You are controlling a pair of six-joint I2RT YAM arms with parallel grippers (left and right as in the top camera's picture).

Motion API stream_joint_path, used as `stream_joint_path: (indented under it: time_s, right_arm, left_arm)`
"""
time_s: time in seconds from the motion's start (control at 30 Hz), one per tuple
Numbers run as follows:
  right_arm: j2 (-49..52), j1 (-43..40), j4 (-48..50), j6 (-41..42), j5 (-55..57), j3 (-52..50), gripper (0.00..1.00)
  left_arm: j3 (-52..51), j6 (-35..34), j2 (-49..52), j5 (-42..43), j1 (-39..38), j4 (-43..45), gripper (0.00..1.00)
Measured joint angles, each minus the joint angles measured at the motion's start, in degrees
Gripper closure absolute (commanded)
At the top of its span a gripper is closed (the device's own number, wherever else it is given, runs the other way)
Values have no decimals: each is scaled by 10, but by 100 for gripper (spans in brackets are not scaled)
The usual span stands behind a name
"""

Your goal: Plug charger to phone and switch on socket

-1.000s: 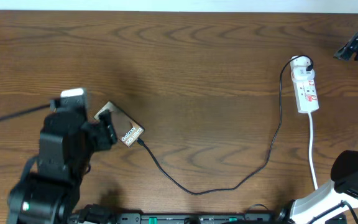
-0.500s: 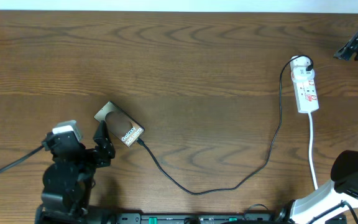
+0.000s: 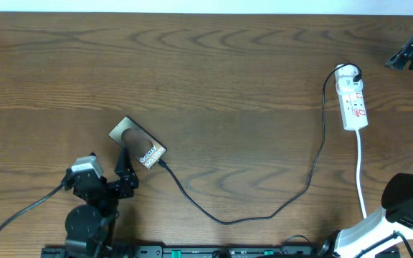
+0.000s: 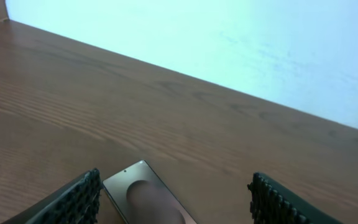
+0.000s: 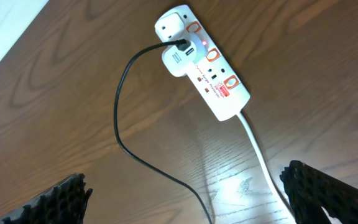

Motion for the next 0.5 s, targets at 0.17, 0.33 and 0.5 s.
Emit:
stream_joint_path:
  time_s: [0.17, 0.33, 0.5]
  right_arm:
    - [0, 0, 0, 0, 0, 0, 1]
    - [0, 0, 0, 0, 0, 0, 1]
    - [0, 0, 0, 0, 0, 0, 1]
  left_arm:
    - [-14, 0, -12, 0, 16, 9, 26]
    - [-15, -4, -12, 0, 29, 27, 25]
    - [-15, -16, -12, 0, 46, 28, 25]
